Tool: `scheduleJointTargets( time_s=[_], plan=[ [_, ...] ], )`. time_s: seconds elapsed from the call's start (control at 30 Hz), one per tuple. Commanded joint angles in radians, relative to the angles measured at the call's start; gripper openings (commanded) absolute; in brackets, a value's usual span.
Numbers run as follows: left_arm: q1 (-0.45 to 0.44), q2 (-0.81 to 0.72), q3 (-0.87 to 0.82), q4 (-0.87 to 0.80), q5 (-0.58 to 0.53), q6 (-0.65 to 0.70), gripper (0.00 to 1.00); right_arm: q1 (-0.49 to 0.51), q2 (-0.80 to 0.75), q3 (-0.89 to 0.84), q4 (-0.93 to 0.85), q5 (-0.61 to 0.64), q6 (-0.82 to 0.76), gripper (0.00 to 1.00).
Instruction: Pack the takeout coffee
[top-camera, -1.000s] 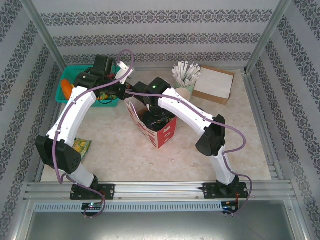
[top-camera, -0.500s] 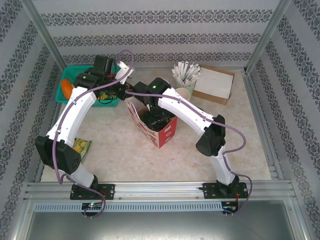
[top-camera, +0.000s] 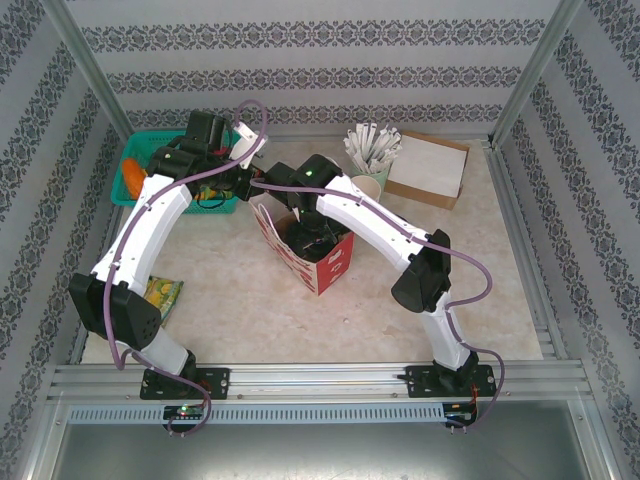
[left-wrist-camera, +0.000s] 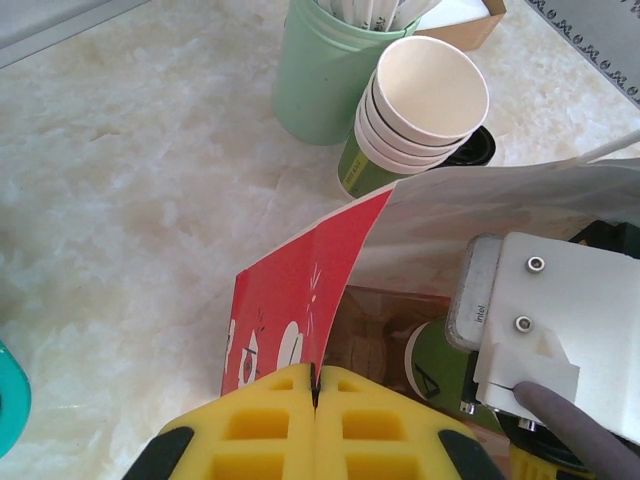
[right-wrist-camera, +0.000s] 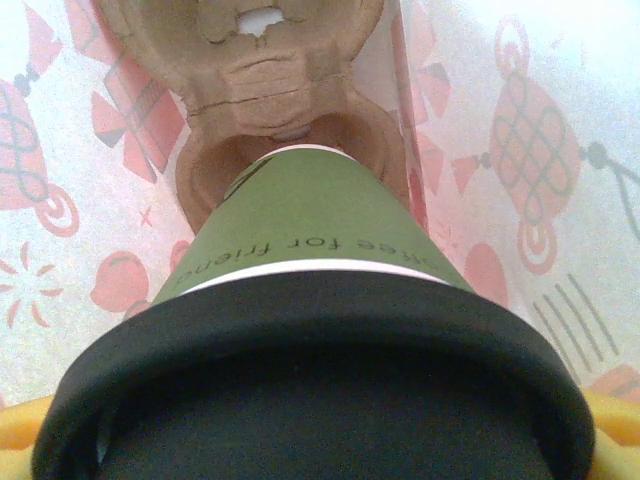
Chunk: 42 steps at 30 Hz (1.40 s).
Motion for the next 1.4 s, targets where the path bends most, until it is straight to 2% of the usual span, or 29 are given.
scheduleJointTargets(
  time_s=[0.0,1.37],
  plan=[
    [-0.012,-0.032,-0.012,0.031,0.003,0.006,0.00,-0.003,0.002,0.034,-0.149,0.029,-0.011,0.66],
    [-0.012,-0.021,-0.009,0.021,0.007,0.007,0.00,0.000,0.016,-0.028,-0.079,0.010,-0.039,0.65]
  ],
)
